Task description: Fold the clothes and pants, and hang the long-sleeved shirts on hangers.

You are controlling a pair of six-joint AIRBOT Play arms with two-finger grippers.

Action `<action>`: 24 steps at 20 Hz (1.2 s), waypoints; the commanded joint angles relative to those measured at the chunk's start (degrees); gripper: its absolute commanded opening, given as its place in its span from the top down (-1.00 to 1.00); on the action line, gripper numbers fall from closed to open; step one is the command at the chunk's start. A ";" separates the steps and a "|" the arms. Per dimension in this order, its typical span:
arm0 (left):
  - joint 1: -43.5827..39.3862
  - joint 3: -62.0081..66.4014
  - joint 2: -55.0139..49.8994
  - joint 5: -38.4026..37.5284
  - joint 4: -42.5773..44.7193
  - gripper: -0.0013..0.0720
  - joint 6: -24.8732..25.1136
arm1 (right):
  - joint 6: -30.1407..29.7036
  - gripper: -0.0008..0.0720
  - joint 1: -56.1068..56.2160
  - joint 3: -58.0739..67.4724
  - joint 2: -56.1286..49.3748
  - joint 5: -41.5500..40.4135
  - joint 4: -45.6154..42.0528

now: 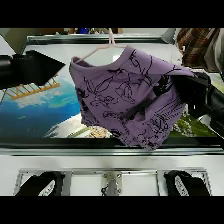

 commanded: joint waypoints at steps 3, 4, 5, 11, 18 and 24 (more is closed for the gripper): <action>4.02 -5.46 3.15 1.55 0.04 0.92 1.01 | -12.76 0.92 -0.09 0.13 1.66 -12.15 6.54; 4.02 -8.20 4.35 2.71 0.02 0.92 0.98 | -14.86 0.92 -0.17 0.31 2.14 -16.13 6.49; 3.98 -10.75 5.49 3.76 -0.15 0.92 0.96 | -16.79 0.92 -0.70 0.52 2.51 -19.52 6.45; 3.78 -22.29 10.23 9.27 -0.48 0.92 0.94 | -24.74 0.92 -11.45 3.13 2.95 -30.08 6.45; 3.78 -23.98 8.07 9.81 -0.68 0.92 0.94 | -31.08 0.92 -24.30 3.82 9.14 -48.57 6.47; 3.78 -23.98 4.48 9.66 -5.27 0.92 0.98 | -34.84 0.92 -28.33 7.39 7.76 -53.77 6.47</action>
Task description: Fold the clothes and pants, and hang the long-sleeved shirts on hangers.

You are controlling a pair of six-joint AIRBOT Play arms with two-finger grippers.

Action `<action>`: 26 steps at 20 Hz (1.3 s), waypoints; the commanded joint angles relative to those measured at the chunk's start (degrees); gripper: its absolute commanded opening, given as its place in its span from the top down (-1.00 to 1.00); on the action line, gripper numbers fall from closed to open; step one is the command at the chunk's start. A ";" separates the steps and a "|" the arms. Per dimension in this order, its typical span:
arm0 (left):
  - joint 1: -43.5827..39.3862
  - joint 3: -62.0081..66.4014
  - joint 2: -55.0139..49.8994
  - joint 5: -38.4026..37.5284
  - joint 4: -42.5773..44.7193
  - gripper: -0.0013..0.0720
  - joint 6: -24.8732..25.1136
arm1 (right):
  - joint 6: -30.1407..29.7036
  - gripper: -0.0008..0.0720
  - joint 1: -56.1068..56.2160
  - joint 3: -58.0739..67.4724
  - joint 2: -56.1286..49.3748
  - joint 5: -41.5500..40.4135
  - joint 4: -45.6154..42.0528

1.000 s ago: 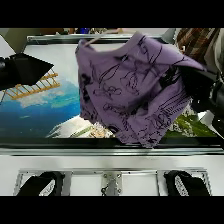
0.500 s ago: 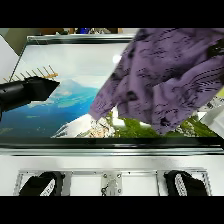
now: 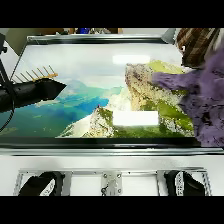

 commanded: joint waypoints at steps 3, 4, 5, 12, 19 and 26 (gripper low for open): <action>0.04 -0.09 -2.69 -0.94 -3.74 0.92 0.20 | -2.80 0.92 -1.60 7.26 -4.79 -8.74 -0.17; 0.07 -0.09 -2.86 -1.16 -3.72 0.92 0.20 | -3.30 0.92 -1.57 9.62 -6.49 -8.79 -0.20; 0.07 -0.09 -2.84 -1.09 -3.67 0.92 0.22 | -3.65 0.92 -1.57 11.96 -8.17 -8.79 -0.17; 0.07 -0.09 -2.84 -1.05 -3.63 0.92 0.39 | -3.63 0.92 -1.60 28.11 -19.43 -13.73 -0.20; 0.07 -0.09 -2.84 -0.92 -3.61 0.92 1.29 | -6.21 0.92 -1.60 35.23 -22.18 -13.99 -0.44; 0.07 -0.09 -2.84 -1.42 -3.63 0.92 1.29 | -6.16 0.91 -3.26 35.34 -22.58 -16.59 -2.34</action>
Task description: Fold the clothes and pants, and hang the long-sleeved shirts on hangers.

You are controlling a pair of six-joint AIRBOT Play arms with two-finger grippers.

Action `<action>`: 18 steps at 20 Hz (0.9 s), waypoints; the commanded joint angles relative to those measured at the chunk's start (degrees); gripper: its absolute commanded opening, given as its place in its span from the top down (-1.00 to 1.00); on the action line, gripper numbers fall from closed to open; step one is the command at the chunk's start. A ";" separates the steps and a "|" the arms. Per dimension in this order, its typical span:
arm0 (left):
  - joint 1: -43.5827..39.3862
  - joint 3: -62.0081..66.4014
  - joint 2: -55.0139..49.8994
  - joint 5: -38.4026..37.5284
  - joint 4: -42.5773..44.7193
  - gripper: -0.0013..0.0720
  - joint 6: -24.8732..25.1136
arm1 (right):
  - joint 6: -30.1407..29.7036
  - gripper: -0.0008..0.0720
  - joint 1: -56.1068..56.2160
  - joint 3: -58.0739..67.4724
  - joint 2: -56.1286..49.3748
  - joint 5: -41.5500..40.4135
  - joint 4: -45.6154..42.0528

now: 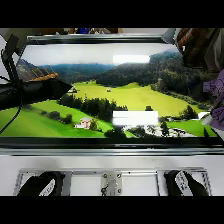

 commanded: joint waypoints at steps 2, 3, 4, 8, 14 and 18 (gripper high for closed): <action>0.07 -0.02 -0.04 -0.85 0.02 0.92 0.15 | -0.11 0.91 -2.82 0.28 -0.57 -0.74 -0.59; 0.07 -0.02 -0.04 -1.22 0.00 0.92 0.15 | -0.04 0.91 -3.89 0.33 -0.79 -0.72 -0.57; 0.07 -0.02 -0.04 -1.33 0.00 0.92 0.13 | 0.79 0.91 -4.96 0.35 -1.09 -0.70 -0.59; 0.07 -0.02 -0.04 -1.33 -0.02 0.92 0.11 | 2.05 0.91 -9.18 0.39 -2.01 -0.57 -0.57; 0.07 -0.02 -0.04 -1.51 -0.02 0.92 0.11 | 4.52 0.91 -14.75 0.39 -4.66 -0.79 -0.39; 0.07 -0.02 -0.04 -1.57 -0.04 0.92 0.09 | 5.14 0.91 -15.56 0.42 -6.78 -1.18 -0.37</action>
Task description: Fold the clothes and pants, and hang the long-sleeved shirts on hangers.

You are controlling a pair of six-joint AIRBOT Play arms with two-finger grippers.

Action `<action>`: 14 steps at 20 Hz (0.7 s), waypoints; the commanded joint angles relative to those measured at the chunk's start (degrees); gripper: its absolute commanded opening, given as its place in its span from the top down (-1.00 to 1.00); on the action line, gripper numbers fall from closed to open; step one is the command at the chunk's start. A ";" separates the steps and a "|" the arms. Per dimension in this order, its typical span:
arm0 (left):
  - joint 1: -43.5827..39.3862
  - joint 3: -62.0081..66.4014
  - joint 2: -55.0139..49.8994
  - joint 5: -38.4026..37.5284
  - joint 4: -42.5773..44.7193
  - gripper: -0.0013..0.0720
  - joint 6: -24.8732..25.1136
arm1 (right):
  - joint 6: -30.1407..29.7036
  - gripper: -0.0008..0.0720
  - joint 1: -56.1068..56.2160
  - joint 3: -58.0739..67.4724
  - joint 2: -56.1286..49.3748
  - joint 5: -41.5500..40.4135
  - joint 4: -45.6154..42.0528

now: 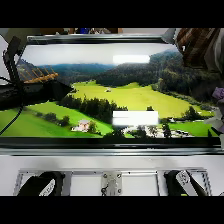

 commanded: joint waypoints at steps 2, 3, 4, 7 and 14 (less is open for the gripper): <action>0.07 -0.02 -0.04 -0.20 -0.02 0.92 -0.04 | 1.73 0.91 -0.85 0.07 -2.38 -0.15 0.04; 0.07 -0.02 -0.04 -0.37 -0.02 0.92 -0.04 | 1.73 0.92 -0.85 0.07 -2.82 -0.20 0.04; 0.07 -0.02 -0.04 -0.74 -0.02 0.92 -0.04 | 1.73 0.91 -0.85 0.04 -3.28 -0.20 0.04; 0.07 -0.02 -0.04 -1.49 -0.04 0.92 -0.07 | 1.73 0.91 -0.85 0.04 -4.39 -0.20 0.07; 0.07 -0.02 -0.04 -1.51 -0.07 0.92 -0.07 | 1.73 0.87 -0.85 0.04 -5.27 0.48 0.04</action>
